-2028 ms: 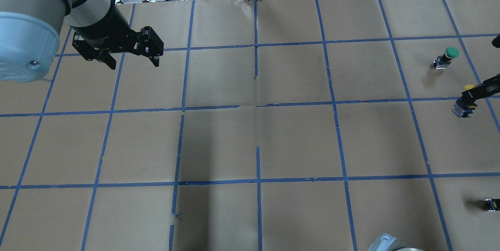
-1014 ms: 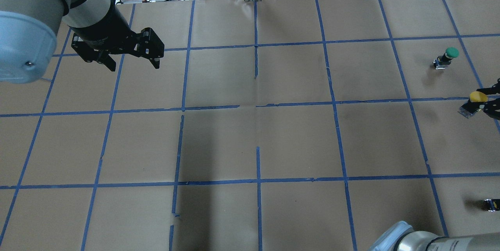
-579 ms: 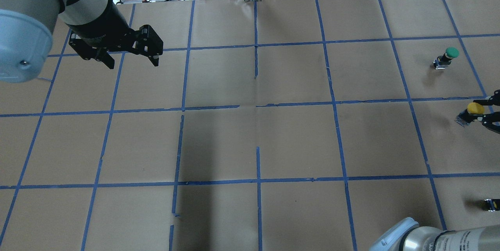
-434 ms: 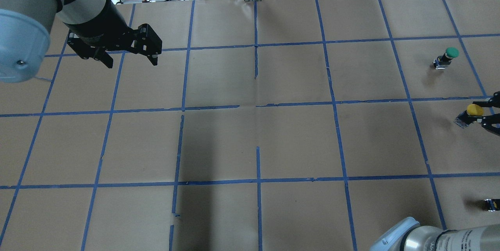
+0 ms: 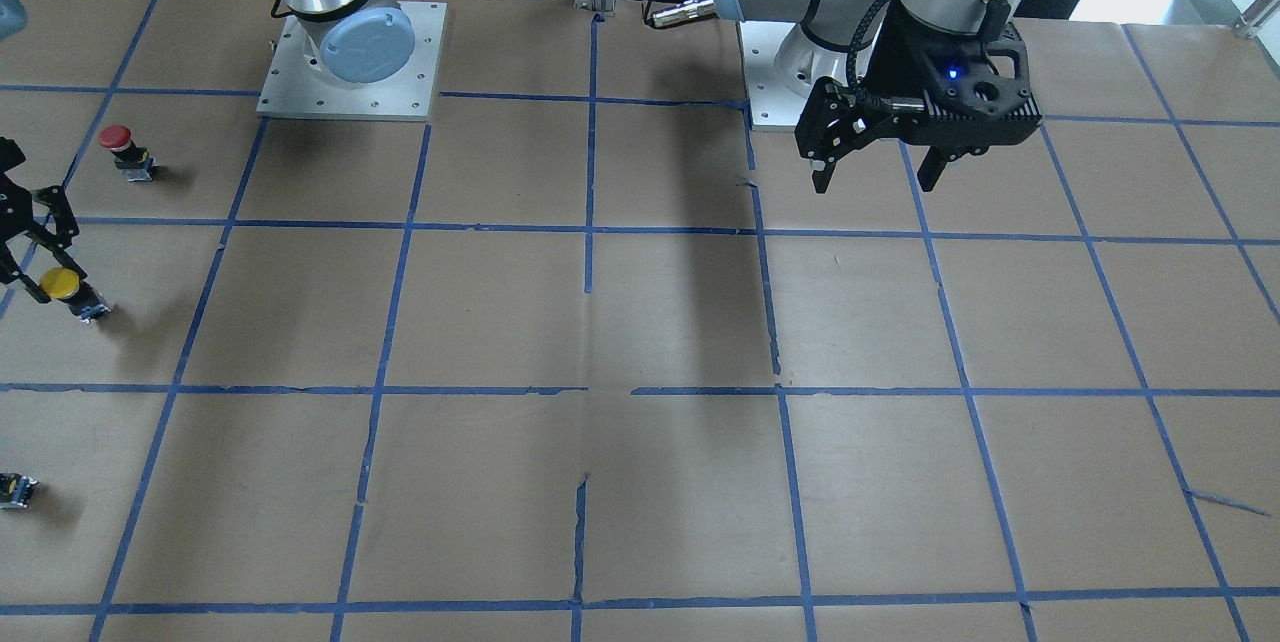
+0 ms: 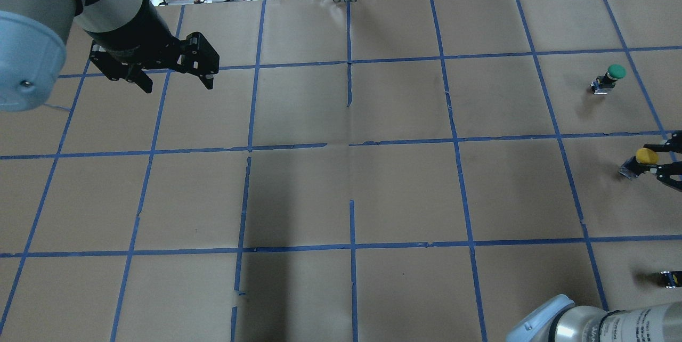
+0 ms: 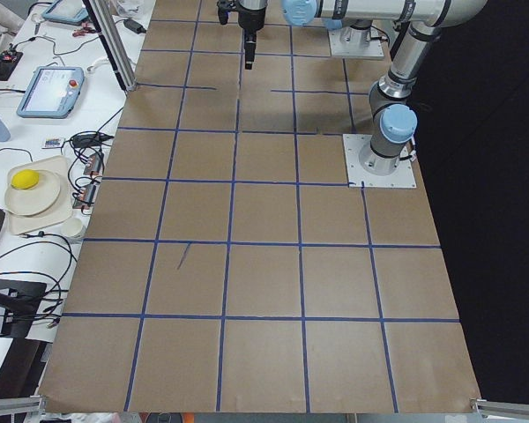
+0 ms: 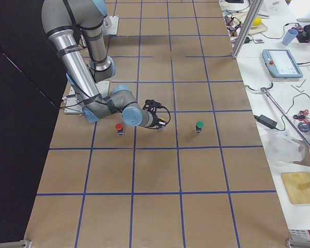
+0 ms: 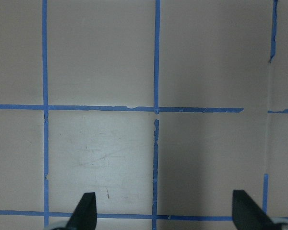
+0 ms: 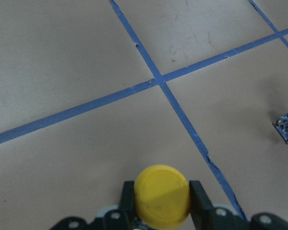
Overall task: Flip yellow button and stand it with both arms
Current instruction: 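Set the yellow button upright on the table and open the right gripper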
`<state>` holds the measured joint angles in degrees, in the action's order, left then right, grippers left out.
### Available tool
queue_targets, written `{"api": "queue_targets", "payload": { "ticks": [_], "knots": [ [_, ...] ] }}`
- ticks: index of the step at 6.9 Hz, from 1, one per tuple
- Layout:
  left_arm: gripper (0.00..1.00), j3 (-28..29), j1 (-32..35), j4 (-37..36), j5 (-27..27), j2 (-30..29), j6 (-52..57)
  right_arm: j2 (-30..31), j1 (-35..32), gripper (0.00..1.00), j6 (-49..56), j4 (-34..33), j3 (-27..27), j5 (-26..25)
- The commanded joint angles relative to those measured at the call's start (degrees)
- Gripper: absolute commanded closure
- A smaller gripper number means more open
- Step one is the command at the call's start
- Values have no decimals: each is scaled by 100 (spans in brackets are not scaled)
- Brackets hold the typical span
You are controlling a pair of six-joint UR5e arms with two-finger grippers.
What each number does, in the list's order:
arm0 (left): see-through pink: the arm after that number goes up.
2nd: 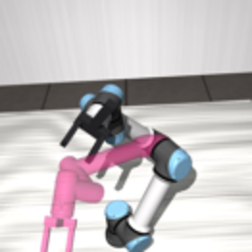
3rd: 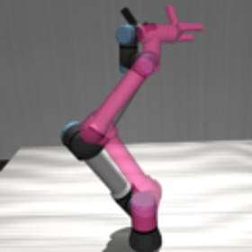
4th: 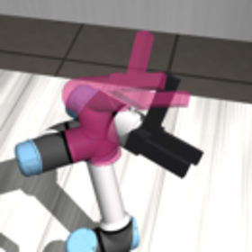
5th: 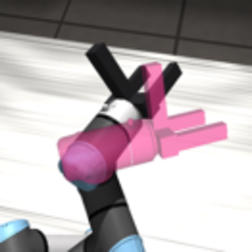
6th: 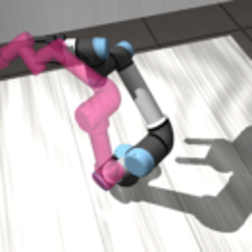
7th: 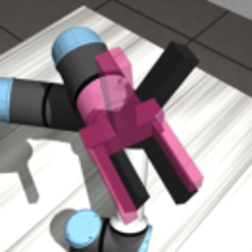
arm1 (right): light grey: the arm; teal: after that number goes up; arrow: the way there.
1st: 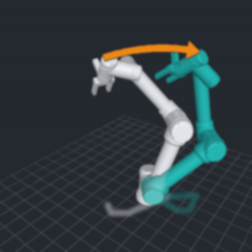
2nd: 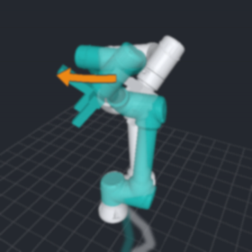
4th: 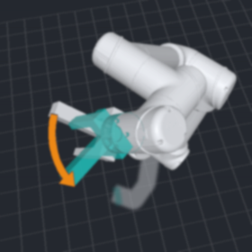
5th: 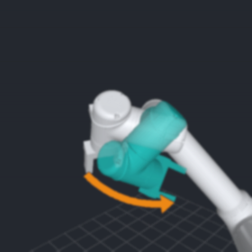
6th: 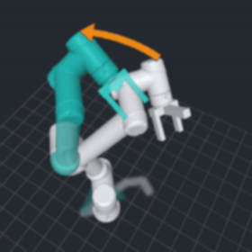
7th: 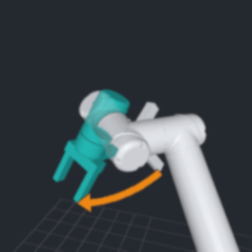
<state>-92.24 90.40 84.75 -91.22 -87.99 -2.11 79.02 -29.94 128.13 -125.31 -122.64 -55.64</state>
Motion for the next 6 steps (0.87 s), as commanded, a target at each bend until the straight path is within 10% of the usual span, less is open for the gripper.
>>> {"api": "queue_targets", "payload": {
  "ticks": [1, 2, 4, 6],
  "knots": [
    [0, -4, -5, 6, -1, -34, 0, -27, 23, 75, 19, 6, 3, -35],
    [0, -4, 4, 6, -1, -25, 0, -36, 58, 68, 11, 15, -6, -44],
    [0, -4, 4, -11, -1, -34, 0, -53, 58, 7, -16, 15, -6, -18],
    [0, 4, 4, -11, 8, -25, -9, -36, 58, 1, -51, -2, 3, -35]
  ]
}}
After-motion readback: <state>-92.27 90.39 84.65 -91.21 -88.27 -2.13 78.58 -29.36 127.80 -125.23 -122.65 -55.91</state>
